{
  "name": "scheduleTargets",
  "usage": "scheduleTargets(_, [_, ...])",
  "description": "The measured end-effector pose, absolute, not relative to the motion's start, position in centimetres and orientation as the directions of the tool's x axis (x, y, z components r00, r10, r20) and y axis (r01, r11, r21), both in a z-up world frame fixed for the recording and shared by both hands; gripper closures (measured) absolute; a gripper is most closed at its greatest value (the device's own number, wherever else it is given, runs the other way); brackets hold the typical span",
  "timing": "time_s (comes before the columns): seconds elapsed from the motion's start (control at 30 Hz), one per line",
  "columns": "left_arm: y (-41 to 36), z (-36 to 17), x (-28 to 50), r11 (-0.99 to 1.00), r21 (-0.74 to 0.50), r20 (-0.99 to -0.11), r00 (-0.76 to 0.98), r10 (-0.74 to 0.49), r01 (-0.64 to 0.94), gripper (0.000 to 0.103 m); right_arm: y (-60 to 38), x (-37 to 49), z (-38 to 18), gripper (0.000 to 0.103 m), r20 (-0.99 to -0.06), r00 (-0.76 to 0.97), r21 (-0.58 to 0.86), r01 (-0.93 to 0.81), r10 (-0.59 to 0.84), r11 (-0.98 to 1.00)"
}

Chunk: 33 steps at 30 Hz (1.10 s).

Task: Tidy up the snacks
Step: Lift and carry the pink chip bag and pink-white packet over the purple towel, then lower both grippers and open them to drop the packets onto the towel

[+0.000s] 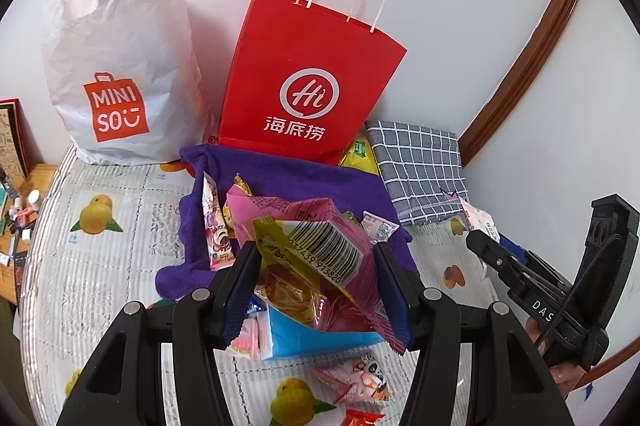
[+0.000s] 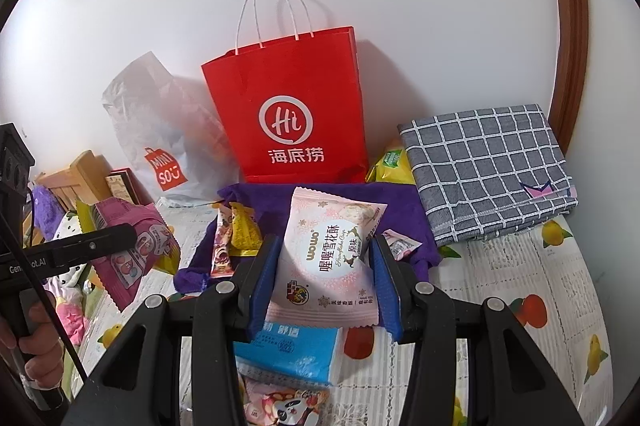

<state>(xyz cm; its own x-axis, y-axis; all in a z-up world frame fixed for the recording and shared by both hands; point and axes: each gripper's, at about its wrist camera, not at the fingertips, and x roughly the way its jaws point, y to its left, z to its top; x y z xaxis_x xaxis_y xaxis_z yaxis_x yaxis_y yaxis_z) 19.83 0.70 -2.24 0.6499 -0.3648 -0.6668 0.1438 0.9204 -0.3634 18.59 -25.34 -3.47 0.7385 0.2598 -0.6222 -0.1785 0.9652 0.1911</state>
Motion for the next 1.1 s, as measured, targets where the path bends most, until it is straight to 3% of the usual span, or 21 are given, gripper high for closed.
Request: scheduleTargets(1.1, [2.0,-5.2,27.1,0.918,-0.383,-0.692,0.626,-0.360,0.103,0.048,-25.6,26.6,-6.7,0.058,-0.651,0.714,0.206,-0.159,0.257,0.965])
